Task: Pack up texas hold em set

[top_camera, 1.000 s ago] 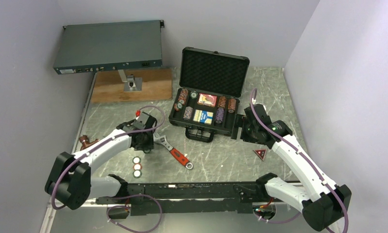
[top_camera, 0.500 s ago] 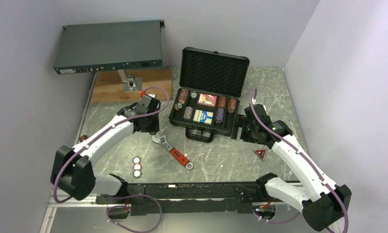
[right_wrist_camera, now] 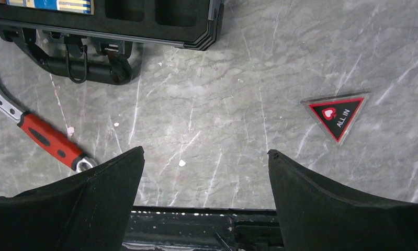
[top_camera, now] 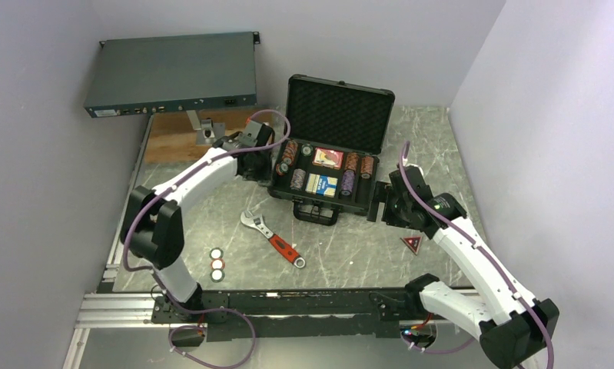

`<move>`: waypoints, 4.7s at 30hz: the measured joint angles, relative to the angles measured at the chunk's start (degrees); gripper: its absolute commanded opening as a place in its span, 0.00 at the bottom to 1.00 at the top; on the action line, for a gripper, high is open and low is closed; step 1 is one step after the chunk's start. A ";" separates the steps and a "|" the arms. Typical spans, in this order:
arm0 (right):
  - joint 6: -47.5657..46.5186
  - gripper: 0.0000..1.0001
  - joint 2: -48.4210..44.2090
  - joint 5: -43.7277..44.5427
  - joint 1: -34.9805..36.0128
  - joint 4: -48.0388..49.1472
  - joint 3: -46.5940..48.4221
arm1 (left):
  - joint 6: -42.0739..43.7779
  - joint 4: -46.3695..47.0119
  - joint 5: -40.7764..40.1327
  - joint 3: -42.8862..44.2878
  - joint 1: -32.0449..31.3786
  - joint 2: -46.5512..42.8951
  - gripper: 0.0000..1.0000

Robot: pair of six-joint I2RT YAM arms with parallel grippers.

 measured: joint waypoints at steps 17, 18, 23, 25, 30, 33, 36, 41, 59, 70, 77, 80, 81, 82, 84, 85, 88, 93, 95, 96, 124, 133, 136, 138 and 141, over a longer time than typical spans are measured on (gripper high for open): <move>0.02 0.91 -0.81 1.18 0.00 -1.09 0.00 | 0.20 0.02 3.58 12.24 -1.18 13.07 0.43; 0.02 0.91 -0.83 1.42 0.00 -1.09 0.00 | 0.44 0.02 3.56 12.24 -1.18 12.96 0.51; 0.02 0.91 -0.81 1.55 0.00 -1.07 0.00 | 1.53 0.39 2.60 8.07 -1.22 8.50 0.71; 0.02 0.91 -0.76 1.53 0.00 -0.98 0.00 | 1.60 -0.02 1.90 4.85 -1.22 4.66 0.72; 0.02 0.91 0.24 1.46 0.00 -0.59 -0.02 | 0.57 -1.25 -0.37 -3.41 -1.22 -6.14 0.71; 0.04 0.91 1.11 1.29 0.00 0.39 -0.22 | -1.68 -1.64 -1.07 -9.70 -1.22 -11.74 0.71; 0.07 0.91 2.21 0.48 0.00 1.22 -0.28 | -4.15 -2.67 -1.60 -17.09 -1.22 -16.94 0.71; 0.28 0.90 4.07 -1.11 0.00 2.86 -0.37 | -8.31 -5.84 -2.56 -27.61 -1.22 -25.16 0.70; 3.26 0.89 9.35 -7.50 0.00 7.93 -0.76 | -29.99 -15.41 -8.79 -44.26 -2.03 -43.28 0.67; 4.63 0.88 9.33 -9.25 0.00 8.55 -1.29 | -39.41 -15.91 -7.43 -51.23 -2.21 -45.03 0.62; 4.52 0.88 9.35 -10.08 0.00 8.52 -1.29 | -43.08 -15.67 -6.82 -52.68 -2.23 -46.03 0.58; 4.48 0.88 9.62 -10.29 0.00 8.52 -1.29 | -43.85 -15.52 -6.64 -52.59 -2.23 -44.96 0.57; 4.46 0.88 9.79 -10.45 0.00 8.52 -1.29 | -44.06 -15.52 -6.58 -52.43 -2.23 -44.54 0.56; 4.46 0.88 9.90 -10.49 0.00 8.52 -1.27 | -44.33 -15.50 -6.49 -52.24 -2.25 -44.00 0.55; 4.46 0.88 9.99 -10.51 0.00 8.50 -1.27 | -44.87 -15.28 -6.32 -51.80 -2.25 -42.82 0.48; 4.46 0.88 9.99 -10.51 0.00 8.50 -1.29 | -45.13 -15.08 -6.14 -51.56 -2.25 -42.16 0.43; 4.44 0.88 9.94 -10.51 0.00 8.46 -1.29 | -45.22 -14.14 -5.81 -50.97 -2.45 -40.68 0.33; 4.22 0.88 8.98 -10.47 0.00 8.07 -1.29 | -44.89 -13.70 -5.75 -50.75 -2.54 -40.09 0.30; 3.89 0.88 8.59 -10.45 0.00 8.04 -1.29 | -44.61 -13.60 -5.73 -50.75 -2.56 -40.06 0.30; 3.82 0.88 8.52 -10.43 0.00 8.02 -1.29 | -44.37 -13.46 -5.68 -50.73 -2.56 -39.98 0.30; 2.97 0.89 6.64 -9.79 0.00 6.75 -1.31 | -26.32 7.08 -0.87 -34.21 -3.08 -21.55 0.55; 2.95 0.89 6.73 -9.84 0.00 6.80 -1.46 | -20.85 2.05 -1.95 -36.17 -3.02 -28.24 0.73; 2.86 0.89 6.73 -9.84 0.00 6.80 -1.53 | -18.60 1.18 -1.79 -35.34 -2.16 -25.92 0.66; 2.62 0.89 6.73 -9.84 0.00 6.80 -1.53 | -17.25 1.09 -1.73 -34.51 -1.53 -22.73 0.63; 2.23 0.89 6.73 -9.79 0.00 6.78 -1.51 | -15.47 1.05 -1.66 -34.05 -0.68 -18.43 0.60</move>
